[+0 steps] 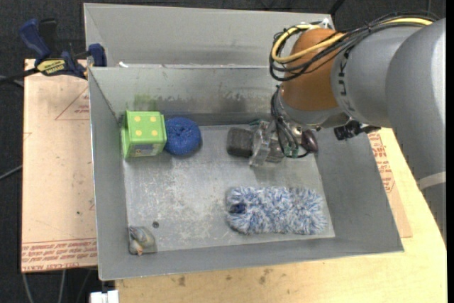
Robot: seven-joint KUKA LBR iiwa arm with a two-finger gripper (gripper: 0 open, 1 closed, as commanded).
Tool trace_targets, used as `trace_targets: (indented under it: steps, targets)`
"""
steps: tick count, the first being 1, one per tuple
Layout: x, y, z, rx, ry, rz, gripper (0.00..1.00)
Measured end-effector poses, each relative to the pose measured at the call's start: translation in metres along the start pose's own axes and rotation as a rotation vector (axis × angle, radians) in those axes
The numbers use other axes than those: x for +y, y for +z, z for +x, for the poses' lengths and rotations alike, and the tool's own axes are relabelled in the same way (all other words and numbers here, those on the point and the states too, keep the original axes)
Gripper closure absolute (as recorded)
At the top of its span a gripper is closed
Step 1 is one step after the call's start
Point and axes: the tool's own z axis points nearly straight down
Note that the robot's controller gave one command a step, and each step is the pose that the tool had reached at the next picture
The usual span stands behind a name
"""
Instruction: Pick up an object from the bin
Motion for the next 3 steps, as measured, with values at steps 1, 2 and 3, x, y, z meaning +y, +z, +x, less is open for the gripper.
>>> trace_targets:
  steps: [1,2,3]
  targets:
    - [0.0,-0.013,0.001,0.007,0.0,0.003,1.0]
    - [0.0,-0.035,0.001,0.008,0.0,0.003,1.0]
    - [0.0,-0.057,0.0,0.004,0.0,0.002,1.0]
